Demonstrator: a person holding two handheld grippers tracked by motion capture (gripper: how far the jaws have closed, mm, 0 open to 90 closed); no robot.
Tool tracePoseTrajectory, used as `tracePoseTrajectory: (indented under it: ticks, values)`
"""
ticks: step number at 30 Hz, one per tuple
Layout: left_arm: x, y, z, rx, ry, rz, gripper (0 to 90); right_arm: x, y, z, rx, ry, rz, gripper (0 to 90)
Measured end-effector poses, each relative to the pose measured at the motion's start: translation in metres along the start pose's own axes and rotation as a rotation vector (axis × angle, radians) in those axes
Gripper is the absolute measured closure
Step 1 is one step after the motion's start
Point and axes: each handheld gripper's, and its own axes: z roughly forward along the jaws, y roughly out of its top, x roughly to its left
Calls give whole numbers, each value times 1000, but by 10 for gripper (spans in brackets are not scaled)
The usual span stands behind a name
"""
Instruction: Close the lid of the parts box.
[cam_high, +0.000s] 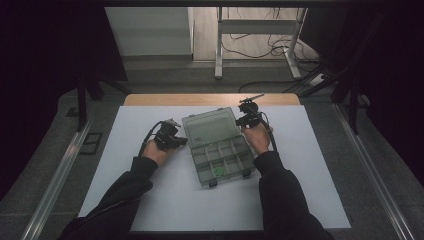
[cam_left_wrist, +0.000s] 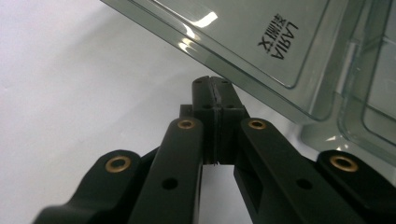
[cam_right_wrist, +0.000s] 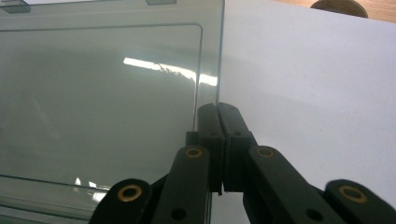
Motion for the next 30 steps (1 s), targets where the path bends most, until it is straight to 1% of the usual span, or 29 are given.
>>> tracePoseTrajectory:
  ticks: [1,3,7,11,16,22,24,30]
  values:
    - [0,1,1,2,2,2,897,0,0,0,-2,2,1,889]
    - [0,2,3,-6,5,-9,897,0,0,-1,-2,1,0,888]
    - [3,6,4,-9,11,-14,898,0,0,-2,-6,-2,-2,888]
    - [7,9,4,-26,10,-43,897,-1,0,-2,-13,-6,1,887]
    - [12,14,2,-38,18,-61,898,-1,-1,-3,-21,-13,0,885]
    - [17,21,-2,-52,28,-71,898,-1,-2,-5,-34,-13,2,882]
    - [17,22,-3,-67,29,-84,897,0,-2,-5,-38,-12,2,881]
    - [17,26,-4,-81,26,-89,898,-1,-3,-7,-49,-16,10,882]
